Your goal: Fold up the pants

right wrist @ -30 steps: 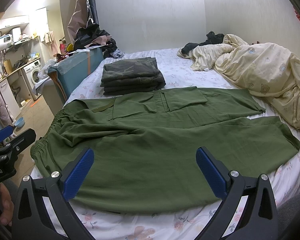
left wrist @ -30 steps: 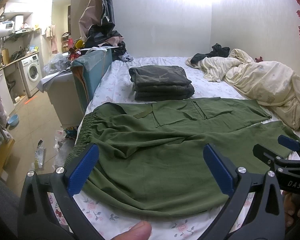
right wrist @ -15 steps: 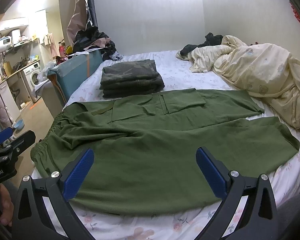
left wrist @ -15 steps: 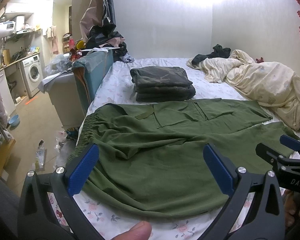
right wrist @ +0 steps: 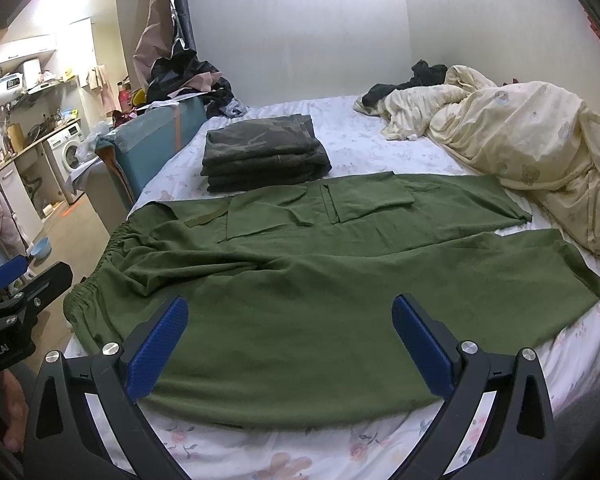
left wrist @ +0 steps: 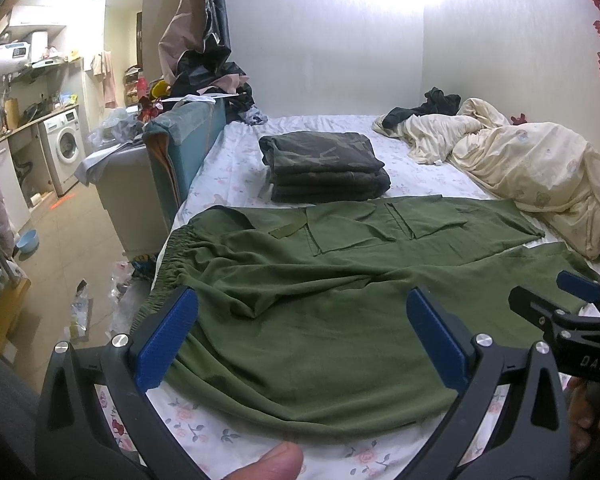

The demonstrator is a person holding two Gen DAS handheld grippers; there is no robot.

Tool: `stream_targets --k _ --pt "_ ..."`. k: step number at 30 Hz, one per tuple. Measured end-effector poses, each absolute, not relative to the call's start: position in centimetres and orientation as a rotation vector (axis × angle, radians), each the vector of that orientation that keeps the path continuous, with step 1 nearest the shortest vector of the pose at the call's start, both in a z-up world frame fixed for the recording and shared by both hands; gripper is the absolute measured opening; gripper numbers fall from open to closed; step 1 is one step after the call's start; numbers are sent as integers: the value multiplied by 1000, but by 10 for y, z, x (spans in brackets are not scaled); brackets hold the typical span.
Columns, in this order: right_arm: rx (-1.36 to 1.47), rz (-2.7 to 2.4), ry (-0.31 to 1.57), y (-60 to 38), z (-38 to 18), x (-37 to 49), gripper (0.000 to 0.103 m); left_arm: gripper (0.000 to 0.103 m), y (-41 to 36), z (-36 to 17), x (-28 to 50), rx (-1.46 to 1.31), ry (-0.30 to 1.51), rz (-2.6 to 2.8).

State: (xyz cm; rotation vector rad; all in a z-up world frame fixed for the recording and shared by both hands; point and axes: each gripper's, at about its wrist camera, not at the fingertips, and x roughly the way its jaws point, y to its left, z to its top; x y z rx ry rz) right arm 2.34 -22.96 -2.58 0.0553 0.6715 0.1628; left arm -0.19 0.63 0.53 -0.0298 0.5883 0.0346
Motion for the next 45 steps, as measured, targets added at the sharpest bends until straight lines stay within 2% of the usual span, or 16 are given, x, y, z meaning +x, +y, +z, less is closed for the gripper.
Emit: stream_targets --k 8,21,26,29,30,31,33,36,38,39,40,41,42,45 --pt "85 169 691 -233 -26 26 103 103 8 6 2 -37 608 32" --pt "199 185 749 -253 -21 31 103 103 83 1 19 -160 671 198" --pt "277 180 768 -270 -21 34 103 103 142 -20 36 -313 764 351" --pt "303 187 774 -275 -20 37 103 102 171 -51 48 -402 858 442" --pt "312 190 779 -277 -20 38 103 100 179 -64 52 -433 890 474" --pt "325 195 788 -278 -21 39 103 90 187 -80 57 -461 929 504" --pt "347 201 808 -281 -25 43 103 78 193 -104 64 -489 991 518" --pt "374 199 838 -283 -30 47 103 74 196 -131 73 -568 1041 499" --pt "381 190 846 -286 -32 49 103 64 194 -141 77 -571 1054 494" --pt "379 183 847 -287 -33 49 103 47 192 -143 78 -562 1058 505" --pt "379 176 849 -288 -34 50 103 36 192 -144 76 -556 1056 517" --pt "381 169 853 -289 -35 51 103 34 191 -142 78 -563 1053 519" --pt "385 164 858 -291 -36 51 103 25 191 -138 75 -569 1040 525" --pt "406 151 880 -294 -41 55 103 10 188 -109 71 -521 980 527"
